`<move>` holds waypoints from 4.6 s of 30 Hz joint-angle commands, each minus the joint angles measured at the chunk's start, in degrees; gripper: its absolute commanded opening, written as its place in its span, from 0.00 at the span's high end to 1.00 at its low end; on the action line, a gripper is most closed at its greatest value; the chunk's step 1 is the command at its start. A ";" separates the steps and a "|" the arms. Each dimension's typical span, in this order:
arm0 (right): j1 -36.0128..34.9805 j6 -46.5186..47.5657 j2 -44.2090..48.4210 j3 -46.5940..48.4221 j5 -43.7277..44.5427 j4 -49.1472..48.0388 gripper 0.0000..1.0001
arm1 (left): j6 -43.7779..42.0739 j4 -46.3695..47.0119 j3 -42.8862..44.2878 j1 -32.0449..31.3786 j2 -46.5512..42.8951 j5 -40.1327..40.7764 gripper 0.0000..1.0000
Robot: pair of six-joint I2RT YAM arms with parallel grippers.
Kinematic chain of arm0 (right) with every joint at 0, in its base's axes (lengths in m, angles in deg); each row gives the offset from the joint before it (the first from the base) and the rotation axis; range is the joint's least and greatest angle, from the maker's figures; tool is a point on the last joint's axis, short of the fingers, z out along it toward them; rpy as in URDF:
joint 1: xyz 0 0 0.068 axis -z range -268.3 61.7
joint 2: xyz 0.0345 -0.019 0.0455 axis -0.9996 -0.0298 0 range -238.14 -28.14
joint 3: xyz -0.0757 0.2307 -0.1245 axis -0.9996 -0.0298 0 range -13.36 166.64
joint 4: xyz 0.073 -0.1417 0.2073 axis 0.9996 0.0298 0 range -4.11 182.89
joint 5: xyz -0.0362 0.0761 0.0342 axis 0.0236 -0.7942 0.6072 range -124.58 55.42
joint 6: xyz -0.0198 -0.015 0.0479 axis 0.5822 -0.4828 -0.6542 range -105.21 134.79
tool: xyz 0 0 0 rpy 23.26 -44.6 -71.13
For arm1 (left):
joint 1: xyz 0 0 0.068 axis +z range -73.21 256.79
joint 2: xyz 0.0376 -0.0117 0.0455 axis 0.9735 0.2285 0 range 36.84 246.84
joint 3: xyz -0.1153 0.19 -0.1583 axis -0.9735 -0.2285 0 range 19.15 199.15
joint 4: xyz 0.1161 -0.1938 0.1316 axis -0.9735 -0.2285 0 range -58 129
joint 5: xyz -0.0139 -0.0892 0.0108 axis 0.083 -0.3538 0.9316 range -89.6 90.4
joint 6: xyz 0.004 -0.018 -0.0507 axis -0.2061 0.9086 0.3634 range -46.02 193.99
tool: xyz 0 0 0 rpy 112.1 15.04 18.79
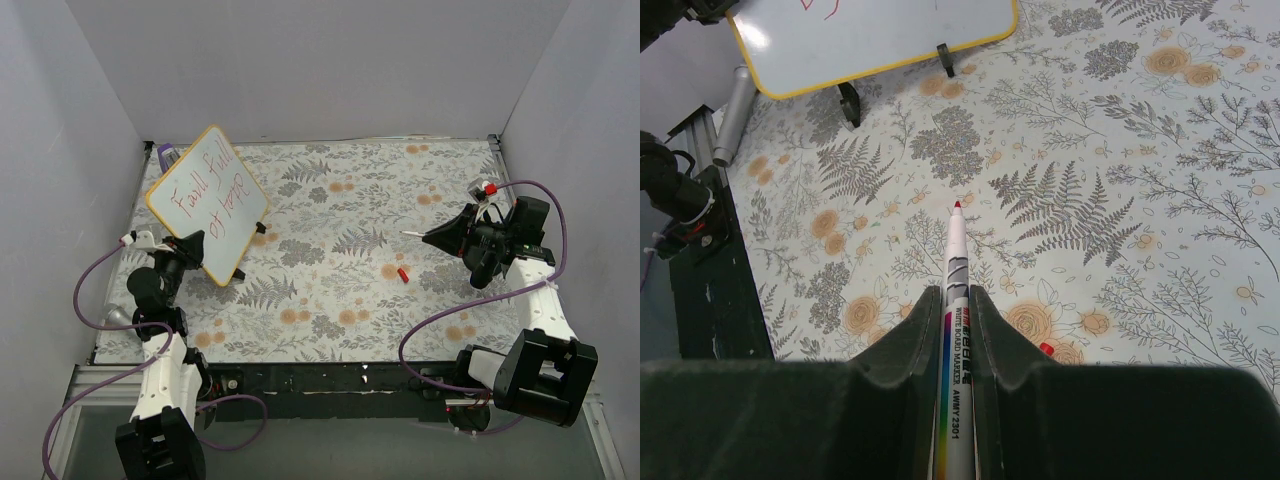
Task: Write a sentence on the whiteboard
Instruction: Put down the whiteboard on the whiteboard stand.
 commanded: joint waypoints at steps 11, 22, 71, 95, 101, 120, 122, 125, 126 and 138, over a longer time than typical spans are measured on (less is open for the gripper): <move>-0.22 0.99 0.46 1.23 -1.80 0.88 0.99 | -8.23 -3.82 2.59 0.01 -1.03 0.55 0.74; -0.22 1.07 0.37 1.14 -2.06 0.88 0.99 | -17.02 -9.27 4.79 -0.08 0.02 2.31 0.69; -0.22 1.25 -0.60 1.32 -3.03 1.14 0.99 | -32.66 -6.46 7.08 0.28 8.81 7.49 0.49; -0.22 1.25 -1.83 1.93 -5.22 1.85 0.99 | -49.28 -4.35 0.49 0.28 8.55 1.25 0.46; -0.22 1.34 -1.83 1.93 -5.57 1.93 0.99 | -49.37 -6.02 0.49 0.36 8.90 0.02 0.45; -0.22 1.16 -1.48 2.11 -6.01 1.93 0.99 | -49.11 -11.03 0.22 0.28 6.26 0.55 0.27; -0.22 1.16 -1.56 2.11 -6.01 1.93 0.99 | -49.02 -11.12 0.31 0.36 6.09 0.72 0.27; -0.22 1.16 -1.57 2.11 -6.19 1.93 0.99 | -48.58 -10.77 0.31 0.36 5.91 2.04 0.27; -0.22 1.25 -1.48 2.11 -6.19 1.93 0.99 | -48.49 -10.50 0.31 0.28 5.74 2.65 0.27; -0.14 1.25 -1.57 2.02 -6.10 1.93 0.99 | -47.61 -9.10 -0.30 0.36 5.12 5.65 0.22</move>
